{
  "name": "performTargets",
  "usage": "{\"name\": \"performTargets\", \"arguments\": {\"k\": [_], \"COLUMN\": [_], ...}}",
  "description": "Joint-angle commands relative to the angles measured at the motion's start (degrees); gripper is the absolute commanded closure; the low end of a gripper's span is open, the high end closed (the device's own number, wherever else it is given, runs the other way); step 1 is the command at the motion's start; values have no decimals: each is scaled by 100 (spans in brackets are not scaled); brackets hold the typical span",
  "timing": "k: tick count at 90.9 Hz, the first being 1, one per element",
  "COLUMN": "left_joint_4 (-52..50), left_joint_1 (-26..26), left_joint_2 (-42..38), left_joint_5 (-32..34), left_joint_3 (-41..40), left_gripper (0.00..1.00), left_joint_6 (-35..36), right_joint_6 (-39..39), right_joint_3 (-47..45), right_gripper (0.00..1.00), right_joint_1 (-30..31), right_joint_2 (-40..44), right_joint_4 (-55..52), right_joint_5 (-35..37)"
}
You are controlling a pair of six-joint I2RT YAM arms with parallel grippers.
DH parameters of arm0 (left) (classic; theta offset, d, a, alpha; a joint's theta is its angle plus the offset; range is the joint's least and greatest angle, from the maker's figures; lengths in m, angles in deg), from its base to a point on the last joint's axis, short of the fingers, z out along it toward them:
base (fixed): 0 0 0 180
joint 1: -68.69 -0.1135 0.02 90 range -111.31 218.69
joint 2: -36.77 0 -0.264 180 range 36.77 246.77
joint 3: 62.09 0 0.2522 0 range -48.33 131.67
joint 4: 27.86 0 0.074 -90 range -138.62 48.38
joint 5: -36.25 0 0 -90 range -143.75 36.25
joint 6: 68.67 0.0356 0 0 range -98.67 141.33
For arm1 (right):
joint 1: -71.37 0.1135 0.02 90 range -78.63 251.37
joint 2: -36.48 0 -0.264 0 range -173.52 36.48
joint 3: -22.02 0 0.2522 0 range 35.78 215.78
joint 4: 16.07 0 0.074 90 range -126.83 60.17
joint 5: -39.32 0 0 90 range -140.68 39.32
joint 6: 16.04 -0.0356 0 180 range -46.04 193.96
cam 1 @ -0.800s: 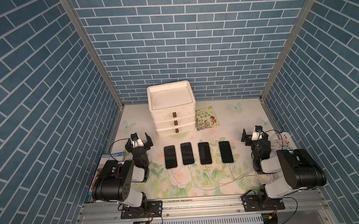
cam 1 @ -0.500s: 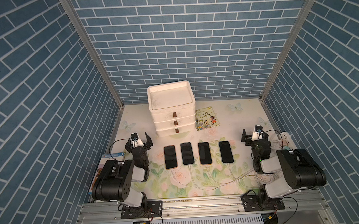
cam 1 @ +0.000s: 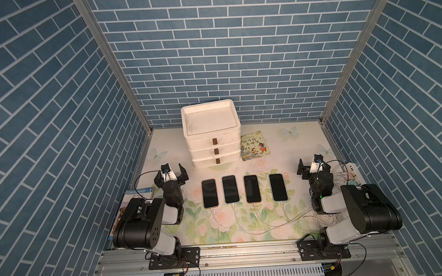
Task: Unplug the charging cable from the phone
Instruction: Pick up the phone at the center of the board.
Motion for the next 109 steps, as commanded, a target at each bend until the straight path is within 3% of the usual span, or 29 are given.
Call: {"name": "performTargets", "arguments": {"k": [1,5,10,20,24,28,38,46,57,67,88,109], "left_joint_4": [-1607,-2427,-3612,-5243,-5692,-6087,-6788,-6880,-6782,-6873,-6115,-5872], "left_joint_1": [45,51,56,92,219,486,1760,3052,4540,5454,6344,6540], "left_joint_2": [-952,-1256,-1610,-2210,-2474,-2694,-3089,-3302,-3159,-2695,-1669,-1133], "left_joint_5": [781,1380,1559,979,691,615,820,1123,1528,1891,1957,1903], "left_joint_3": [622,1030,1605,2303,2396,2392,2248,1963,1526,1681,1890,1896], "left_gripper": [0,0,4,8,7,8,7,1,0,0,0,0], "left_joint_6": [-294,-794,-1332,-2514,-2838,-3195,-3659,-3870,-4307,-4505,-4604,-4814], "right_joint_6": [-332,-849,-1320,-2816,-2905,-3006,-3336,-3411,-3540,-3434,-3464,-3580], "right_joint_3": [1188,1852,2180,1718,2006,2490,3147,3119,2795,3026,2763,2853], "right_gripper": [1,1,1,1,1,1,1,0,1,0,0,0], "right_joint_1": [81,93,90,67,102,343,1679,2386,2492,2755,2924,3010], "right_joint_2": [1073,1556,2018,2535,2336,2002,1569,1385,1066,388,39,126], "right_joint_4": [-2451,-3914,-4644,-5057,-5623,-6531,-7888,-8028,-7606,-7892,-8267,-8863], "right_joint_5": [710,751,302,504,207,170,1341,1764,428,-19,18,10]}}
